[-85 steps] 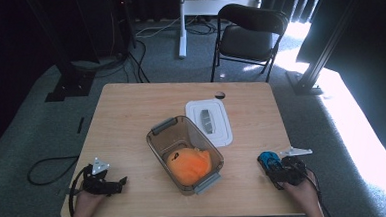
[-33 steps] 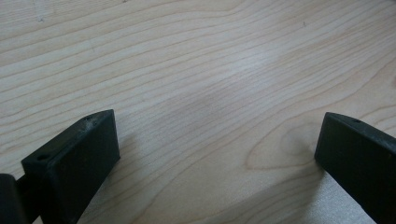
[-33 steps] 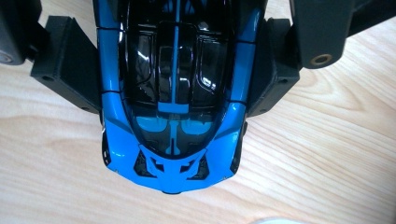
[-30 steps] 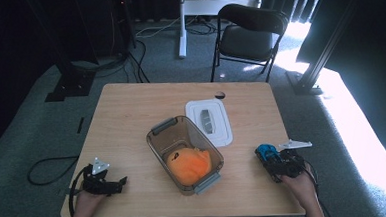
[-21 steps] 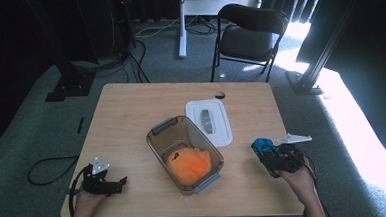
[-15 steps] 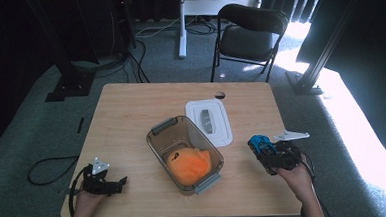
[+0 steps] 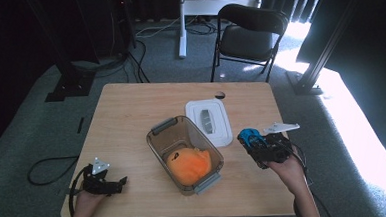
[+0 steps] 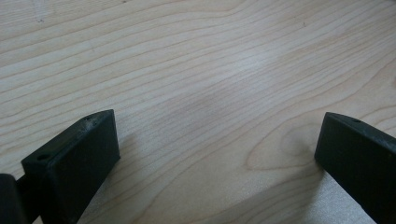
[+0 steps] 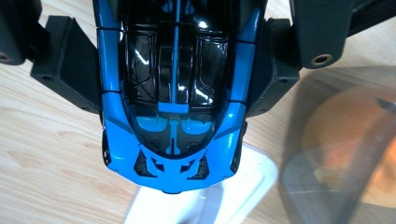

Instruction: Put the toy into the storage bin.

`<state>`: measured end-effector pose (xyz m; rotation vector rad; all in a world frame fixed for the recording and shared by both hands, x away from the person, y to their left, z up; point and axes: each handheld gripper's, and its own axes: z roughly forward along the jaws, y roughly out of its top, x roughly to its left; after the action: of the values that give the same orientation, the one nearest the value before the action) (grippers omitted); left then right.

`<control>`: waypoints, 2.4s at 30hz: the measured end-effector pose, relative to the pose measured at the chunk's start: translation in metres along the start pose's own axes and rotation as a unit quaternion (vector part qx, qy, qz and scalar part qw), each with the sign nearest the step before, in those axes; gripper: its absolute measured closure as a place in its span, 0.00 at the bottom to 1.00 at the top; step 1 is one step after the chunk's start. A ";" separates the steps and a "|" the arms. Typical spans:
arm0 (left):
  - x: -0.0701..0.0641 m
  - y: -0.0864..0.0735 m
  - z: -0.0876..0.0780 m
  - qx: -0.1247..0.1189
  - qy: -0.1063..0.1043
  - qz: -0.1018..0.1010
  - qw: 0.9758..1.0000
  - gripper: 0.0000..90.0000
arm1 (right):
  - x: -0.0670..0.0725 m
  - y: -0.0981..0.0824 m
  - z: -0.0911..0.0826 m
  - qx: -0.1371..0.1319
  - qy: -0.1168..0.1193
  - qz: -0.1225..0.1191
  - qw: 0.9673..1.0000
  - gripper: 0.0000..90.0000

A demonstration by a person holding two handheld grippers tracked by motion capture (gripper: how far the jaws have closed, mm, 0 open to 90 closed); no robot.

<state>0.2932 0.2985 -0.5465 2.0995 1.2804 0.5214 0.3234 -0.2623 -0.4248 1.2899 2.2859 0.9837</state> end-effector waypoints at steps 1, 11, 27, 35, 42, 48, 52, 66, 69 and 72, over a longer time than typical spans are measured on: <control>0.000 0.000 0.000 -0.001 0.000 0.000 1.000 0.00 | 0.002 0.003 0.000 -0.001 -0.002 -0.002 1.000 0.28; 0.000 0.000 0.000 -0.002 0.000 -0.001 1.000 0.00 | 0.021 0.027 0.001 -0.008 0.012 -0.024 1.000 0.28; 0.000 0.000 0.000 -0.001 0.000 0.000 1.000 0.00 | 0.054 0.065 0.003 -0.019 0.044 -0.055 0.997 0.28; 0.000 0.000 0.000 -0.001 -0.001 0.000 1.000 0.00 | 0.071 0.079 0.009 -0.021 0.059 -0.065 0.996 0.28; 0.000 0.000 0.000 -0.002 -0.001 -0.001 1.000 0.00 | 0.088 0.090 0.018 -0.015 0.071 -0.080 0.994 0.28; 0.000 0.000 0.000 -0.001 0.000 0.001 1.000 0.00 | 0.102 0.097 0.027 -0.012 0.081 -0.091 0.992 0.28; 0.000 0.000 0.000 -0.001 -0.001 0.000 1.000 0.00 | 0.111 0.101 0.034 -0.008 0.086 -0.097 0.992 0.28; 0.000 0.000 0.000 -0.001 -0.001 0.001 1.000 0.00 | 0.141 0.110 0.065 0.018 0.106 -0.114 0.988 0.28; 0.000 0.000 0.000 -0.001 -0.001 0.001 1.000 0.00 | 0.143 0.109 0.072 0.027 0.110 -0.111 0.987 0.28; 0.000 0.000 0.000 -0.001 -0.001 0.001 1.000 0.00 | 0.144 0.107 0.079 0.034 0.112 -0.109 0.987 0.28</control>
<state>0.2933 0.2988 -0.5467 2.0992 1.2749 0.5214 0.3581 -0.0713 -0.3981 0.9683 2.5833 1.0254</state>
